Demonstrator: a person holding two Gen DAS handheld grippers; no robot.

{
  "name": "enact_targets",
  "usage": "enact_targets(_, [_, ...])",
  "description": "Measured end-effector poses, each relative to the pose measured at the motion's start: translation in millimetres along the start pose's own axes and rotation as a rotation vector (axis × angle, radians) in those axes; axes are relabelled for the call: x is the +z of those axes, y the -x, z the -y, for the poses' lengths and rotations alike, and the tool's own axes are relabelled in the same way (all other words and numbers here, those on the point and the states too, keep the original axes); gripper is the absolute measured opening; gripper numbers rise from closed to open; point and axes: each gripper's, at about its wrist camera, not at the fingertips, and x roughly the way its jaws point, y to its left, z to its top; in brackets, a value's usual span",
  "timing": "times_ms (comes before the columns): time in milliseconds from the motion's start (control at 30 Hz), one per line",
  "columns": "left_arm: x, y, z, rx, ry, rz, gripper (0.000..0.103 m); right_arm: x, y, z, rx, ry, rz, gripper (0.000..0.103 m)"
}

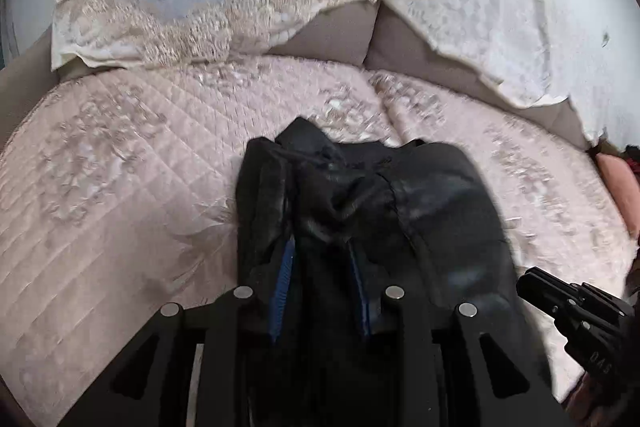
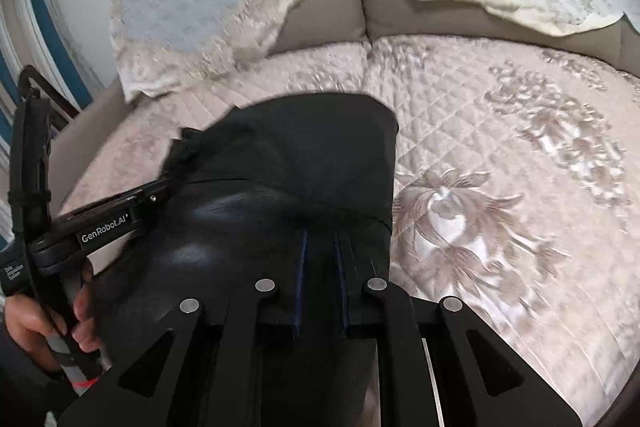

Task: Fold large clothes

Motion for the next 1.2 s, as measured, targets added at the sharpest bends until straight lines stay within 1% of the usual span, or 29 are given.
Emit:
enact_targets(33, [-4.9,12.4,-0.1,-0.021,-0.002,0.016,0.029,-4.2,10.4,-4.2,0.004,0.011,0.013,0.013])
enact_targets(100, [-17.4,30.4,2.7,-0.033,-0.024,0.033,0.029,-15.4,24.0,-10.9,0.023,0.013,0.021,0.013])
enact_targets(167, [-35.2,38.5,3.5,-0.046,-0.037,0.031,0.029,-27.6,22.7,-17.9,0.04,0.025,-0.009,0.013])
enact_targets(200, [-43.1,36.4,2.3,-0.04,-0.036,0.018,0.03,-33.7,17.6,-20.7,0.033,0.038,-0.026,0.014])
enact_targets(233, [-51.7,30.0,-0.5,-0.024,-0.032,-0.003,0.033,-39.5,12.4,-22.0,0.023,0.051,-0.029,0.014])
enact_targets(300, [-58.9,24.8,-3.6,-0.023,-0.033,0.011,0.033,-43.1,5.3,-20.8,0.022,0.042,-0.034,0.014])
enact_targets(333, [-58.9,24.5,-1.1,-0.011,-0.052,0.018,0.033,-42.2,3.5,-20.4,0.018,0.033,-0.038,0.014])
enact_targets(400, [-55.7,24.8,3.2,0.007,-0.068,0.013,0.033,-39.8,5.0,-20.6,0.012,0.037,-0.046,0.015])
enact_targets(500, [-47.8,32.8,-0.4,-0.017,-0.044,-0.008,0.033,-33.7,13.4,-19.6,0.003,0.036,-0.048,0.015])
enact_targets(600, [-31.1,44.8,-3.6,-0.028,-0.035,0.034,0.032,-23.8,20.9,-15.8,0.007,0.018,-0.02,0.015])
enact_targets(667, [-13.9,43.8,-4.2,-0.033,-0.029,0.06,0.033,-14.1,18.7,-13.7,0.003,0.01,-0.007,0.015])
enact_targets(733, [-0.6,35.1,-4.5,-0.018,-0.024,0.066,0.033,-4.0,14.0,-13.5,0.001,0.009,-0.001,0.015])
enact_targets(800, [12.8,21.4,-5.4,-0.015,-0.005,0.039,0.033,7.1,9.8,-15.7,0.01,0.027,0.016,0.015])
enact_targets(833, [18.7,14.8,-4.7,-0.019,-0.003,0.025,0.033,14.5,4.8,-16.1,-0.002,0.035,0.02,0.015])
enact_targets(933, [28.2,-1.6,1.0,0.007,-0.016,0.015,0.033,26.5,-13.2,-13.5,-0.009,0.03,0.002,0.015])
enact_targets(1000, [28.7,-14.2,2.9,0.012,-0.025,-0.009,0.033,28.3,-24.3,-10.9,-0.018,0.022,-0.022,0.015])
enact_targets(1067, [24.7,-28.8,2.1,0.028,-0.028,-0.051,0.033,25.1,-36.0,-8.0,-0.015,0.01,-0.052,0.015])
enact_targets(1100, [22.0,-33.0,1.4,0.031,-0.029,-0.061,0.035,23.3,-38.7,-7.2,-0.01,0.004,-0.057,0.016])
enact_targets(1200, [16.9,-36.7,-2.5,0.024,-0.026,-0.063,0.036,18.7,-42.9,-6.7,-0.005,0.01,-0.064,0.017])
